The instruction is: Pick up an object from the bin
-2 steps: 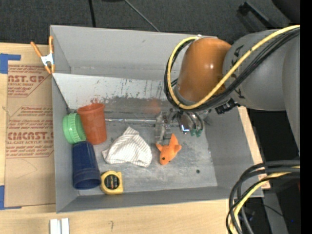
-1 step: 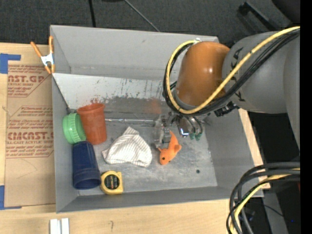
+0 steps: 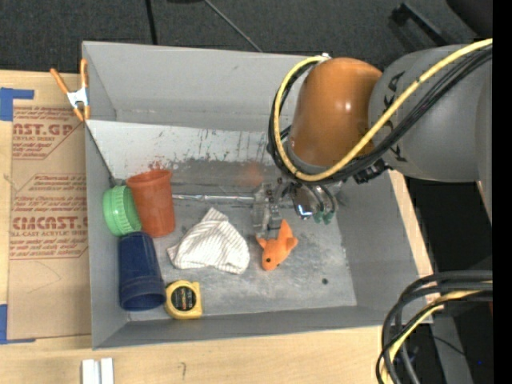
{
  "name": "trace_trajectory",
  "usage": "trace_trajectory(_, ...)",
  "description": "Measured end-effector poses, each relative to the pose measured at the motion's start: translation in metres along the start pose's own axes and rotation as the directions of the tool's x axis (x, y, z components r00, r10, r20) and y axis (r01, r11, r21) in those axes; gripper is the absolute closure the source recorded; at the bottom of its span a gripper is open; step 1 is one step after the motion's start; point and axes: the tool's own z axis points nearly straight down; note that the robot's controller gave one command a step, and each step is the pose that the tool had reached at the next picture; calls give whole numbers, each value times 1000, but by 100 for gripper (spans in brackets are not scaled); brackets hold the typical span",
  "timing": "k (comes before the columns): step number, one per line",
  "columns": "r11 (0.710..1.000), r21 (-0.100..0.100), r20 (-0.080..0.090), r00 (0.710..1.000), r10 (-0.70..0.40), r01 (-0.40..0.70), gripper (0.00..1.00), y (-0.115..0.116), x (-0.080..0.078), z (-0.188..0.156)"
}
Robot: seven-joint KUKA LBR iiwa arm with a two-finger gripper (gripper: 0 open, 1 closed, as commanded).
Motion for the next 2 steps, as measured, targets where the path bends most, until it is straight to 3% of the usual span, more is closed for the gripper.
trace_trajectory(1, 1000, 0, 2, 1000, -14, 14, 100, -1, 0, -19)
trace_trajectory(2, 998, -1, 0, 998, -68, 68, 0, 13, 3, 8)
